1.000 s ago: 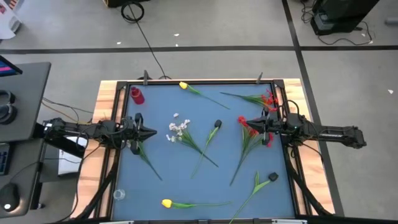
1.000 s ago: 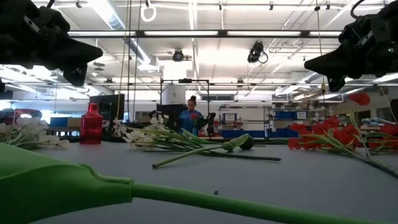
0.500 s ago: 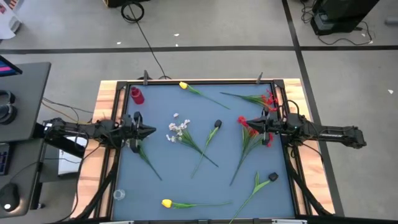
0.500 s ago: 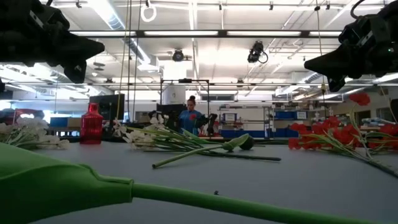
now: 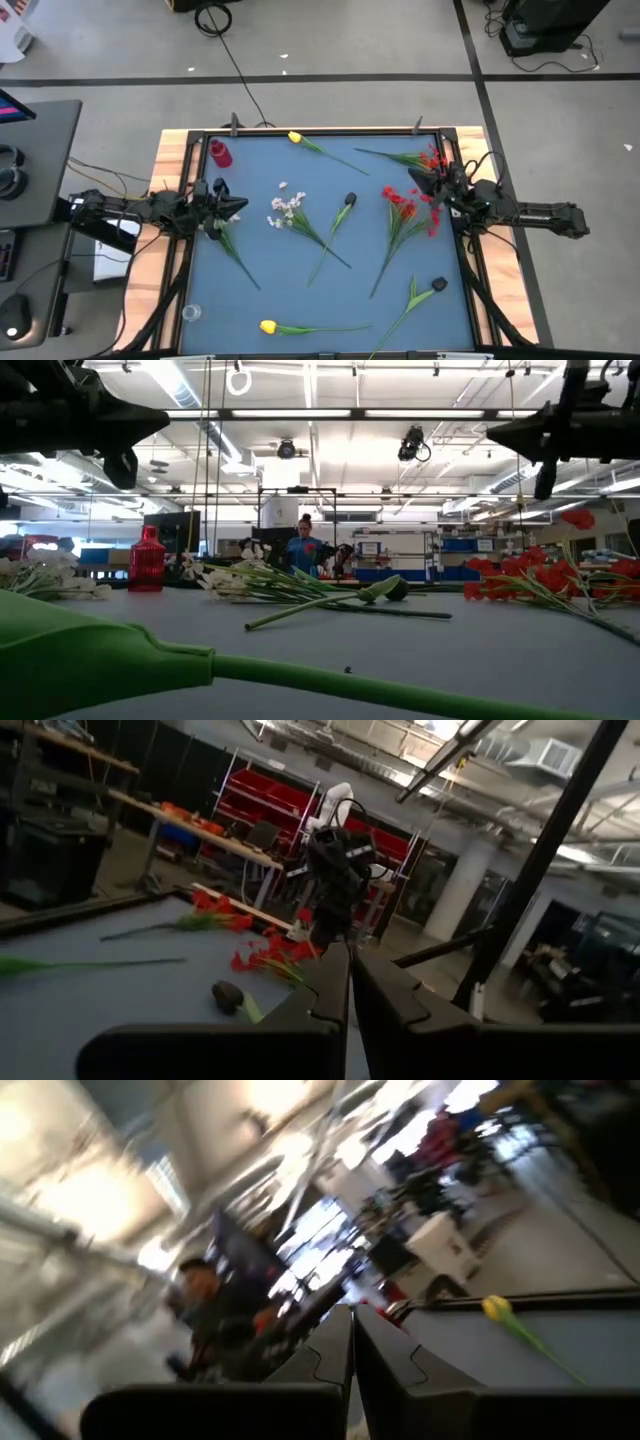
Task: Sort flowers into vase by color
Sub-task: Put the bottom red flowers into the transparent vase
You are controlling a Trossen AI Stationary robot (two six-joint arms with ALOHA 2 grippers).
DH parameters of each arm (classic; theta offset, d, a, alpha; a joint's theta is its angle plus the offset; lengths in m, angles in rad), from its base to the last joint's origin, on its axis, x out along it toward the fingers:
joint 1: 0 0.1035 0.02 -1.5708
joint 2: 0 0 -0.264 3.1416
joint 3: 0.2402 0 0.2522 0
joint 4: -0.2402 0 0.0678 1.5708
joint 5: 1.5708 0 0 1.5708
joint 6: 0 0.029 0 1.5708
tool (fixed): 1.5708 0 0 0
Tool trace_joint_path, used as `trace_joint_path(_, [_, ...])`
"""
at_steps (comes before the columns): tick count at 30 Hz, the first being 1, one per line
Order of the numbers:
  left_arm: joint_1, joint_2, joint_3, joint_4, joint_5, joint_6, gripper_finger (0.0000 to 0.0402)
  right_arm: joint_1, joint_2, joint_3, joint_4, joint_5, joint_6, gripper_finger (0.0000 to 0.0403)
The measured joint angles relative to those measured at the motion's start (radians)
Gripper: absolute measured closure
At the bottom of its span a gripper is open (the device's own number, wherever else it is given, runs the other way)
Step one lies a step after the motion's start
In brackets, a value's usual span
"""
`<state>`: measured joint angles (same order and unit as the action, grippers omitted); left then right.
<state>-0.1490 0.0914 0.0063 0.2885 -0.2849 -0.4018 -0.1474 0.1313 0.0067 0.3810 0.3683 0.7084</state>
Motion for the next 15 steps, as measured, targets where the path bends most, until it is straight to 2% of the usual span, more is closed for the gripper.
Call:
trace_joint_path(4, [0.0, 0.0, 0.0, 0.002, -0.001, -0.071, 0.0377, 0.0, 0.019, 0.0, 0.001, 0.079, 0.137, 0.0378])
trace_joint_path(10, [0.002, 0.013, 0.032, -0.035, -0.032, -0.093, 0.0377, 0.0, 0.084, 0.011, -0.004, 0.059, 0.223, 0.0375])
trace_joint_path(15, [0.002, 0.092, 0.133, -0.178, -0.054, -0.131, 0.0376, 0.0, 0.185, 0.093, -0.001, 0.057, 0.221, 0.0356])
